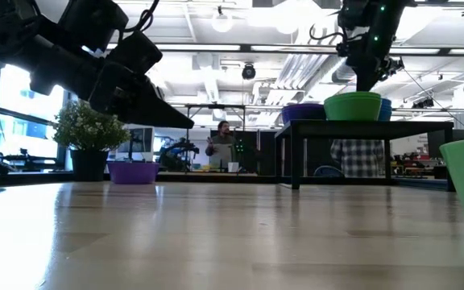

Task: Pick & Place Mini bowls
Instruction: Stack the green bowl on the other green bowls on the shelf

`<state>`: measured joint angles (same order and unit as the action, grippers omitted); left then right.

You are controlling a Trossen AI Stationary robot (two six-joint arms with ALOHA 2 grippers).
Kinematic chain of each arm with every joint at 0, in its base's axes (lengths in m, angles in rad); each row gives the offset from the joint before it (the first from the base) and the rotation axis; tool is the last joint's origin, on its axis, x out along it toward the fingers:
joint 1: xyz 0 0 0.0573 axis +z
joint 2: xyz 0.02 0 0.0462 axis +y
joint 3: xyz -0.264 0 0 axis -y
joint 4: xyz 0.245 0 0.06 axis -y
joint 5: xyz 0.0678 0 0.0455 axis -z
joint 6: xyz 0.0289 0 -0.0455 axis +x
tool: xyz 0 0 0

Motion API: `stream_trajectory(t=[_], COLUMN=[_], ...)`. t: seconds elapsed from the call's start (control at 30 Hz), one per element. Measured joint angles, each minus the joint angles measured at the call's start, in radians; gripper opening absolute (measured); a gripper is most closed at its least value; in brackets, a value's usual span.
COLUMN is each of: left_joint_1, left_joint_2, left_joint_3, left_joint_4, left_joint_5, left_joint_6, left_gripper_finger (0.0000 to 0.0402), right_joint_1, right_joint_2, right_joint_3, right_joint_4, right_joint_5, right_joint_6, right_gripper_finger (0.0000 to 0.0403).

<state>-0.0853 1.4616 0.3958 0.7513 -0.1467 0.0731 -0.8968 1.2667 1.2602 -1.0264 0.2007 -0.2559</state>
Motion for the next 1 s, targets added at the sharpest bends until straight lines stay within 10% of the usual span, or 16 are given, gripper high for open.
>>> stream_trajectory(t=[0.67,1.0], left_joint_1=[0.000,0.000], left_joint_2=[0.000,0.000], left_joint_3=[0.000,0.000], left_joint_4=[-0.003,-0.003], left_joint_5=[0.000,0.021], left_joint_6=[0.000,0.010], left_gripper_finger=[0.0000,0.0000], right_joint_1=[0.073,0.400], right_joint_2=[-0.139,-0.372], right_joint_3=[0.000,-0.038], right_joint_4=[0.079,0.190], right_joint_5=[-0.081,-0.086], right_joint_6=[0.014,0.203], right_gripper_finger=[0.0001,0.0001])
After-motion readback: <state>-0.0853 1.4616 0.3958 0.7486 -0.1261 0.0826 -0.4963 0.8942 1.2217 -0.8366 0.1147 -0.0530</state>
